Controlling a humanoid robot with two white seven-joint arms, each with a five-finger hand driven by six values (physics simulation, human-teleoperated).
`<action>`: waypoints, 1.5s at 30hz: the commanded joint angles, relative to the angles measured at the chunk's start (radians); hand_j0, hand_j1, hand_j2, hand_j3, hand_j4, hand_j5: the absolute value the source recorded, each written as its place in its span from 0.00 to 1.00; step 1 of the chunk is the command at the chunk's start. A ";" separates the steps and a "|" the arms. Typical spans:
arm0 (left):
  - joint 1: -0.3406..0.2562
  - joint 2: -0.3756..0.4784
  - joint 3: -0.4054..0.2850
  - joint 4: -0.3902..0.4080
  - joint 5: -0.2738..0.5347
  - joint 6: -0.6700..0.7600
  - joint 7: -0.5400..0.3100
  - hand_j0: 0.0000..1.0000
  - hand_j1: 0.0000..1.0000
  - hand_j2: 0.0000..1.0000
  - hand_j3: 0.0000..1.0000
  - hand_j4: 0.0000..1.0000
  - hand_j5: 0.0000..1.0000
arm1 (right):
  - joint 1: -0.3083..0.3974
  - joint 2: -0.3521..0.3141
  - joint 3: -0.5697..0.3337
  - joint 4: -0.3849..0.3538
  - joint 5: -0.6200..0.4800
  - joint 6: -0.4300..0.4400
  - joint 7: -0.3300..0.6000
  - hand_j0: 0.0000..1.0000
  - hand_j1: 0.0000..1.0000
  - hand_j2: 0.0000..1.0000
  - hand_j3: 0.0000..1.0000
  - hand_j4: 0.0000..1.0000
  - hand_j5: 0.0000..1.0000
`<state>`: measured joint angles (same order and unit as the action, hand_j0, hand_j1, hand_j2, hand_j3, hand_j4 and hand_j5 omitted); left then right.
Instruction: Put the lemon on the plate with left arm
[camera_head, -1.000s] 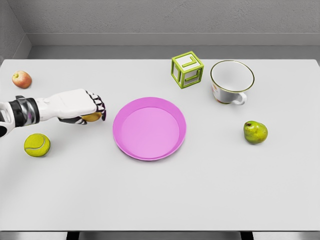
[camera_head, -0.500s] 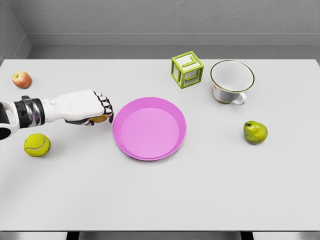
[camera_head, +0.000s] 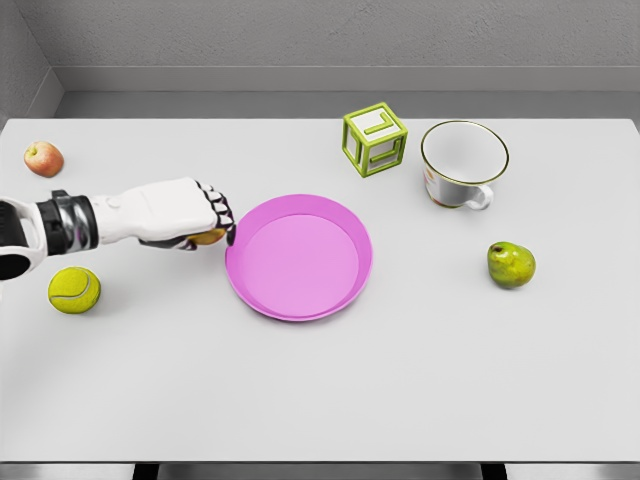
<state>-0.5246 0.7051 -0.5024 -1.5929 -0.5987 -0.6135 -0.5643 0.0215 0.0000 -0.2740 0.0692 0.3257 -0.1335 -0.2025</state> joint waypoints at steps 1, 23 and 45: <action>0.000 -0.007 0.001 -0.001 0.005 0.003 -0.003 0.53 0.53 0.53 0.53 0.53 0.53 | 0.000 0.000 -0.001 0.000 0.000 0.000 0.000 1.00 1.00 1.00 1.00 1.00 1.00; 0.000 -0.088 -0.012 -0.022 -0.009 0.003 -0.036 0.53 0.53 0.53 0.53 0.53 0.53 | 0.000 0.000 -0.001 0.000 0.000 0.000 0.000 1.00 1.00 1.00 1.00 1.00 1.00; 0.014 -0.027 0.238 0.045 0.146 0.003 -0.047 1.00 1.00 1.00 1.00 1.00 1.00 | 0.000 0.000 -0.001 0.000 0.000 0.000 0.000 1.00 1.00 1.00 1.00 1.00 1.00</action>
<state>-0.5062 0.6363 -0.3481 -1.5889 -0.5197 -0.6137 -0.6114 0.0215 0.0000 -0.2740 0.0691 0.3257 -0.1335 -0.2025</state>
